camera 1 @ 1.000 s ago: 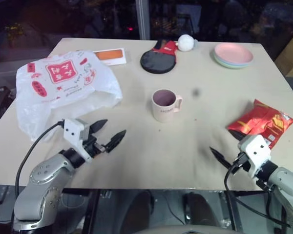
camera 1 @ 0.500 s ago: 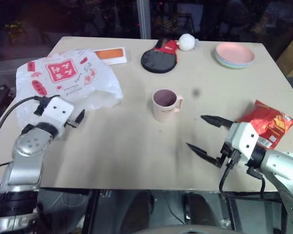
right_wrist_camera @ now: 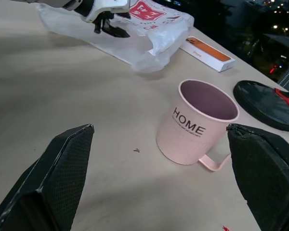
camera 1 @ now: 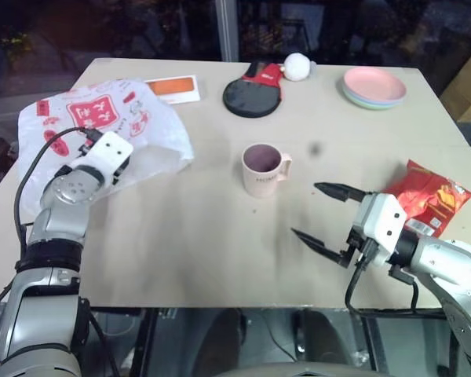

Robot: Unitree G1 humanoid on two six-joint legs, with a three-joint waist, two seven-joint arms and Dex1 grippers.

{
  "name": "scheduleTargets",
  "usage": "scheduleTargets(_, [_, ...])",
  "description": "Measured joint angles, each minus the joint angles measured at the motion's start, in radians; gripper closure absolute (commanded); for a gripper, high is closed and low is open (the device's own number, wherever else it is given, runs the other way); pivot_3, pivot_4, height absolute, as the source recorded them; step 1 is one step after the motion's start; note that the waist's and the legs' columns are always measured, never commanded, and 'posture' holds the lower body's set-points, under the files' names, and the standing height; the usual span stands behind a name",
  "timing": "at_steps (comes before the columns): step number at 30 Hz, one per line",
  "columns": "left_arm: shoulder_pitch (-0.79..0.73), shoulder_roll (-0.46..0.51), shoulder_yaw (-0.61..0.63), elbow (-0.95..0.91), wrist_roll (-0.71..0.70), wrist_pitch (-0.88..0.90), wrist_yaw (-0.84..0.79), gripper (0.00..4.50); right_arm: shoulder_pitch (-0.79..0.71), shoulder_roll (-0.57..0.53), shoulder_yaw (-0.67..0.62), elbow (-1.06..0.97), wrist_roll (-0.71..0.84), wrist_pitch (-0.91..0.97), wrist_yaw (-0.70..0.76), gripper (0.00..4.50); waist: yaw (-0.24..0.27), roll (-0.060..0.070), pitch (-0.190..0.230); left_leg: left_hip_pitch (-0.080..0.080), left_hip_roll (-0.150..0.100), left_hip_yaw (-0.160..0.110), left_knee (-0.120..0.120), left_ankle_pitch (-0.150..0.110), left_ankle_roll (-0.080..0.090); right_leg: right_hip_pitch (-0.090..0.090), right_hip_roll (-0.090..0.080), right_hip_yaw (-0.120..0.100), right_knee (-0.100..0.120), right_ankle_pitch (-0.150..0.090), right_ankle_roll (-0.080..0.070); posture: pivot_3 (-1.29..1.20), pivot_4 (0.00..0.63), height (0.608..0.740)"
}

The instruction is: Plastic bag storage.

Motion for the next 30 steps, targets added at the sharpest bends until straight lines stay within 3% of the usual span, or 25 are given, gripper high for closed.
scheduleTargets(3, [-0.012, -0.011, 0.032, -0.005, -0.072, 0.037, -0.054, 4.49, -0.016, 0.016, 0.035, 0.0, -0.005, 0.021, -0.026, 0.0, 0.001, 0.0, 0.0, 0.0, 0.0, 0.0, 0.001, 0.0, 0.0, 0.0, 0.0, 0.0, 0.0, -0.001, 0.001, 0.0, 0.15, 0.74])
scheduleTargets(8, [-0.031, -0.073, 0.126, -0.194, -0.255, 0.367, -0.14, 4.49, -0.108, 0.024, 0.101, 0.079, -0.06, 0.063, -0.057, 0.0, 0.002, -0.001, 0.0, 0.0, 0.0, 0.0, 0.003, 0.0, 0.0, 0.001, 0.0, 0.0, 0.001, -0.001, 0.003, 0.0, 0.15, 0.74])
scheduleTargets(14, [-0.063, -0.121, 0.138, -0.55, -0.398, 0.767, -0.157, 4.49, -0.264, 0.069, 0.176, 0.392, -0.181, 0.061, -0.09, 0.0, -0.002, -0.001, 0.0, 0.0, 0.0, -0.001, 0.003, 0.0, 0.0, 0.001, 0.001, 0.0, 0.002, 0.001, -0.001, 0.0, 0.15, 0.74])
scheduleTargets(30, [-0.076, -0.155, 0.15, -0.78, -0.456, 0.993, -0.084, 4.49, -0.685, 0.222, 0.184, 1.191, -0.251, -0.332, 0.109, 0.0, -0.027, 0.0, 0.001, 0.001, 0.0, -0.001, 0.001, 0.0, -0.001, 0.0, 0.002, 0.001, 0.002, 0.001, -0.002, 0.0, 0.15, 0.74])
